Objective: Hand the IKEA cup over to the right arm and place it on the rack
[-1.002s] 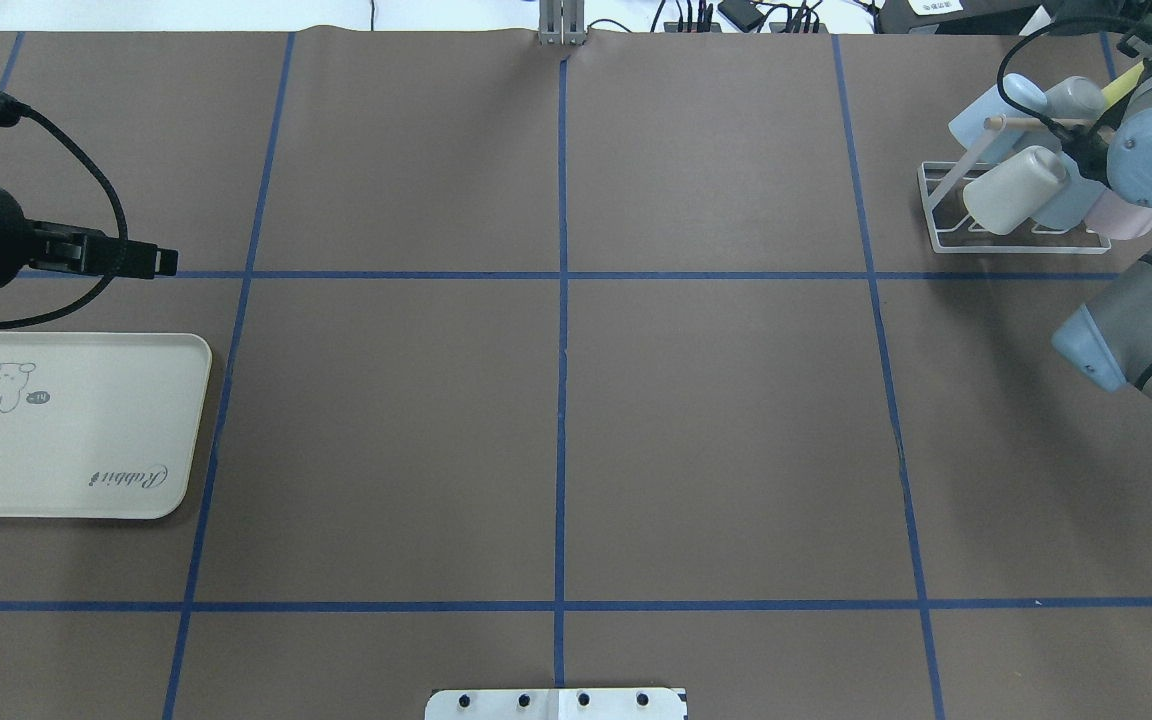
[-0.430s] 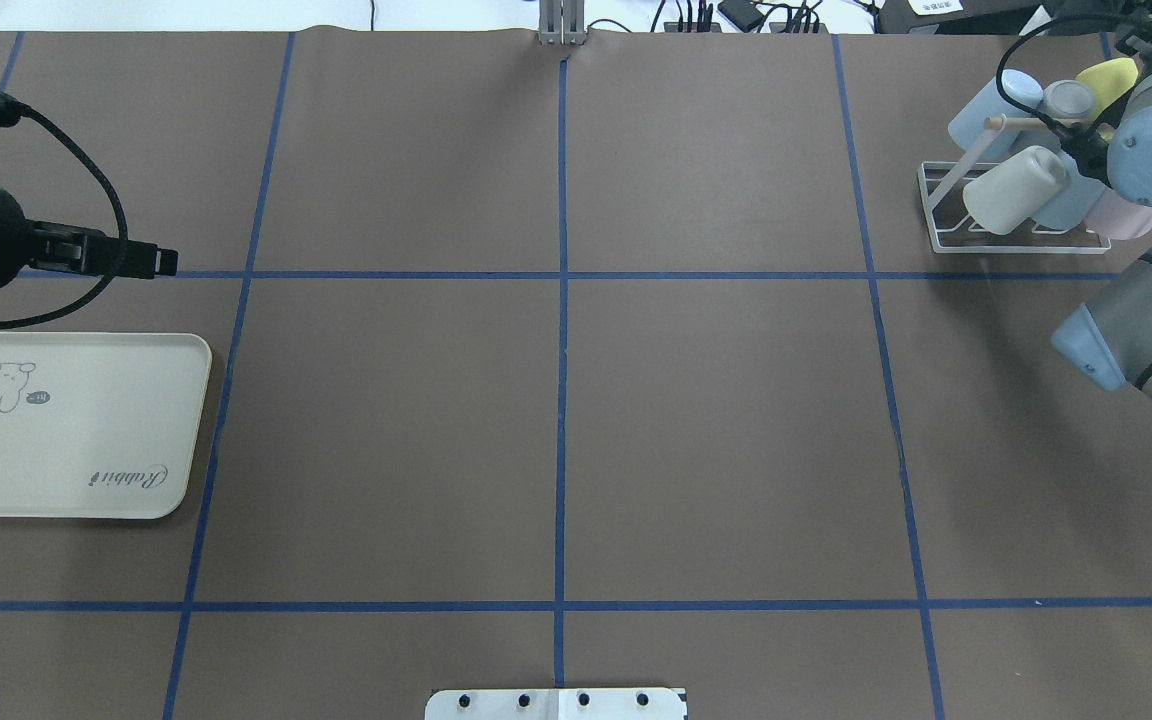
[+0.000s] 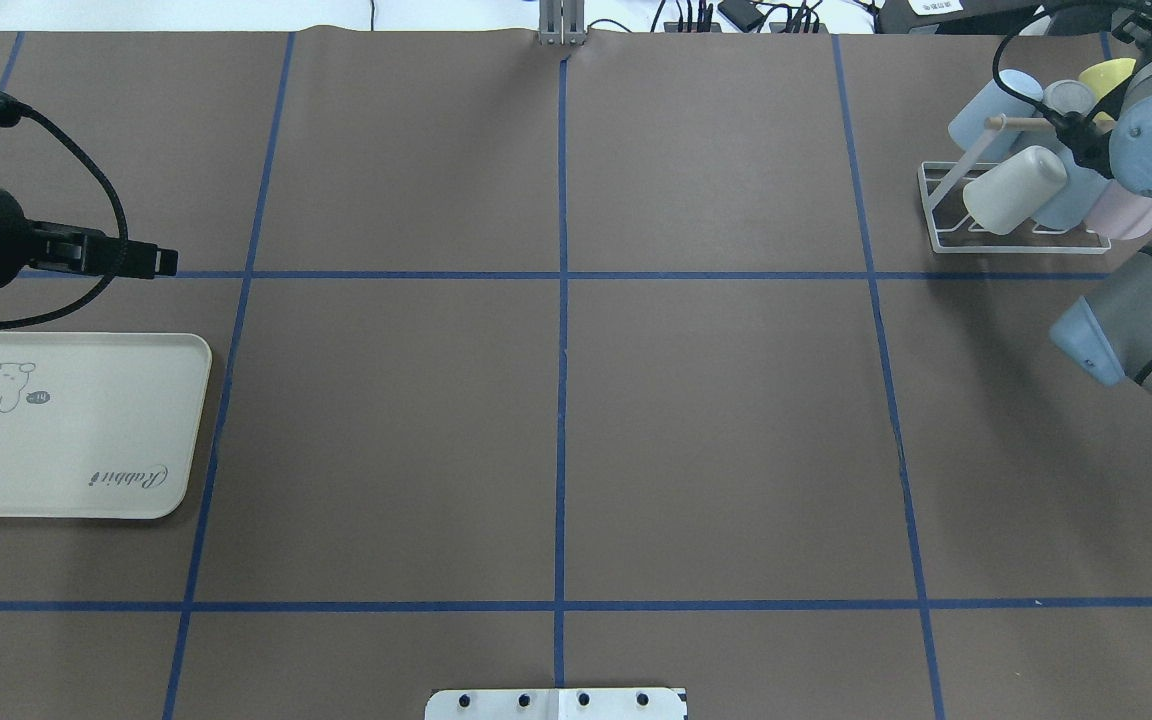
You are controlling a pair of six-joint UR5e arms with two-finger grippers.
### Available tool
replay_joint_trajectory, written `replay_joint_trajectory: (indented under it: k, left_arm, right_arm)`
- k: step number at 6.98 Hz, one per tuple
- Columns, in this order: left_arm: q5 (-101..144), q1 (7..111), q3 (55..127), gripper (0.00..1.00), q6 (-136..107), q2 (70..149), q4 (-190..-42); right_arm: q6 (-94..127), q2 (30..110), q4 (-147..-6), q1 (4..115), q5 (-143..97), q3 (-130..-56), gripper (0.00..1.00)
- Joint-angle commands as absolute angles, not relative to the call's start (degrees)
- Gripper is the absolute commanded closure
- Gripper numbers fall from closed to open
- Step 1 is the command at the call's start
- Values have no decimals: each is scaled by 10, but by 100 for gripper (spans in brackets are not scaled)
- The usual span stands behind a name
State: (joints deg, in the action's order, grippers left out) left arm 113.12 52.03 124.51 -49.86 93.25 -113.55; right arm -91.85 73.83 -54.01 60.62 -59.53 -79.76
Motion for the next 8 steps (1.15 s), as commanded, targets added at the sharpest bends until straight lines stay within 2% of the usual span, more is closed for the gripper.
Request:
replay_joint_trajectory:
  k: [1,3,5,8]
  left_arm:
    - [1131,520,1246,0,-498,933,-1136]
    - [1131,520,1249,0,-498,933,-1136]
    - [1131,520,1250,0,-497,933,-1136]
    - [1130,521,1251,0,-497,932,-1136]
  right_arm:
    - [-909,737,-543,684,-757,-837,1]
    - [-792,744,-544,744,-911,-852,0]
    - [-603,785,-539,788,-1064,-880,0]
    - [-151,829,-538,803,-1233,-974,0]
